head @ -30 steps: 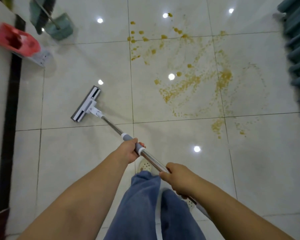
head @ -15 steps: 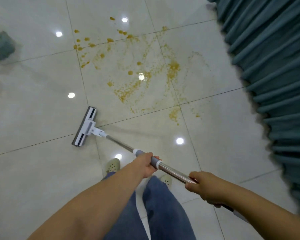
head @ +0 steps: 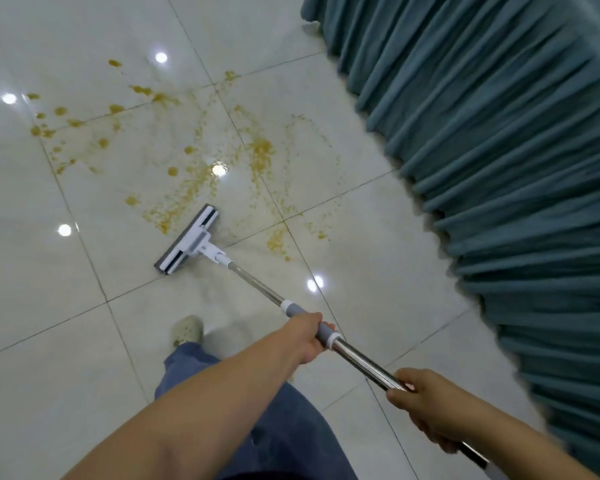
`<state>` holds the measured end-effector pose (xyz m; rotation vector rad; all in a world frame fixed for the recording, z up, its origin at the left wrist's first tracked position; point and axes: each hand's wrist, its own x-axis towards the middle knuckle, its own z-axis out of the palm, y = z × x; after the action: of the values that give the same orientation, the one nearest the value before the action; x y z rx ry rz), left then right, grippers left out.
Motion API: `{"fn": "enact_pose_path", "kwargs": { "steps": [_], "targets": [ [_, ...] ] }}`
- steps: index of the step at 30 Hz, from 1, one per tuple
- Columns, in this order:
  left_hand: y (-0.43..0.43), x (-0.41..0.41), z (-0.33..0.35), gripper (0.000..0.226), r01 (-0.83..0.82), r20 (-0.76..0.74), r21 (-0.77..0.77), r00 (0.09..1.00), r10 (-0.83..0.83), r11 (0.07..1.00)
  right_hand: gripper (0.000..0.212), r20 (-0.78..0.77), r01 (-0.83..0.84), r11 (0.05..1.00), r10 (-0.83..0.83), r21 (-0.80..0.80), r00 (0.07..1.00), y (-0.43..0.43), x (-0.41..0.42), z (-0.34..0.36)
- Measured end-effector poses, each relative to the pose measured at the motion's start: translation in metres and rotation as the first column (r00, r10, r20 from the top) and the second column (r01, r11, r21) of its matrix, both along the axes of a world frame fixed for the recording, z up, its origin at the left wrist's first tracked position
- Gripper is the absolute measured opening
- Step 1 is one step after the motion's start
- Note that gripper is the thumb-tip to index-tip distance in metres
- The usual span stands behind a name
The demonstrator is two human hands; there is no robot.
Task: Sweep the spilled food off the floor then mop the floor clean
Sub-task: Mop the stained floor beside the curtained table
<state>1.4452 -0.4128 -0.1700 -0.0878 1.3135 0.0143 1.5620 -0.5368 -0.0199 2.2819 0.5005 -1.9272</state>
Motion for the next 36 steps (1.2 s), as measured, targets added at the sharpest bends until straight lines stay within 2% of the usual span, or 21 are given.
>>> {"fn": "enact_pose_path", "kwargs": {
  "steps": [2, 5, 15, 21, 23, 25, 28, 36],
  "targets": [
    [0.028, -0.009, -0.009, 0.027, 0.021, -0.019, 0.028, 1.000, -0.020, 0.999, 0.012, -0.018, 0.053, 0.999, -0.053, 0.000, 0.998, 0.027, -0.015, -0.008],
    [0.082, -0.034, -0.027, 0.015, 0.029, -0.058, 0.061, 0.998, -0.026, 0.998, 0.014, -0.044, 0.081, 0.997, -0.080, 0.003, 0.996, 0.082, -0.046, -0.026],
    [0.318, -0.122, -0.044, 0.016, -0.002, -0.156, 0.253, 0.987, 0.043, 0.968, 0.019, -0.104, 0.008, 0.997, -0.001, 0.070, 0.995, 0.319, -0.134, -0.064],
    [0.416, -0.164, -0.055, 0.012, 0.065, -0.212, 0.310, 0.977, 0.002, 0.948, 0.023, -0.097, -0.007, 0.992, 0.020, 0.128, 0.995, 0.415, -0.181, -0.084],
    [0.440, -0.177, -0.061, 0.021, 0.117, -0.269, 0.332, 0.963, -0.025, 0.936, 0.022, -0.098, -0.020, 0.986, 0.036, 0.163, 0.995, 0.437, -0.201, -0.096],
    [0.459, -0.190, -0.066, 0.017, 0.146, -0.319, 0.346, 0.947, -0.030, 0.927, 0.020, -0.105, -0.016, 0.983, 0.036, 0.185, 0.994, 0.453, -0.219, -0.107],
    [0.468, -0.197, -0.069, 0.011, 0.200, -0.336, 0.337, 0.938, -0.081, 0.920, 0.029, -0.125, -0.020, 0.986, 0.041, 0.163, 0.991, 0.461, -0.227, -0.117],
    [0.425, -0.146, -0.067, 0.013, 0.262, -0.336, 0.334, 0.931, -0.145, 0.905, 0.036, -0.102, 0.030, 0.984, -0.012, 0.174, 0.995, 0.417, -0.169, -0.111]
  ]
}}
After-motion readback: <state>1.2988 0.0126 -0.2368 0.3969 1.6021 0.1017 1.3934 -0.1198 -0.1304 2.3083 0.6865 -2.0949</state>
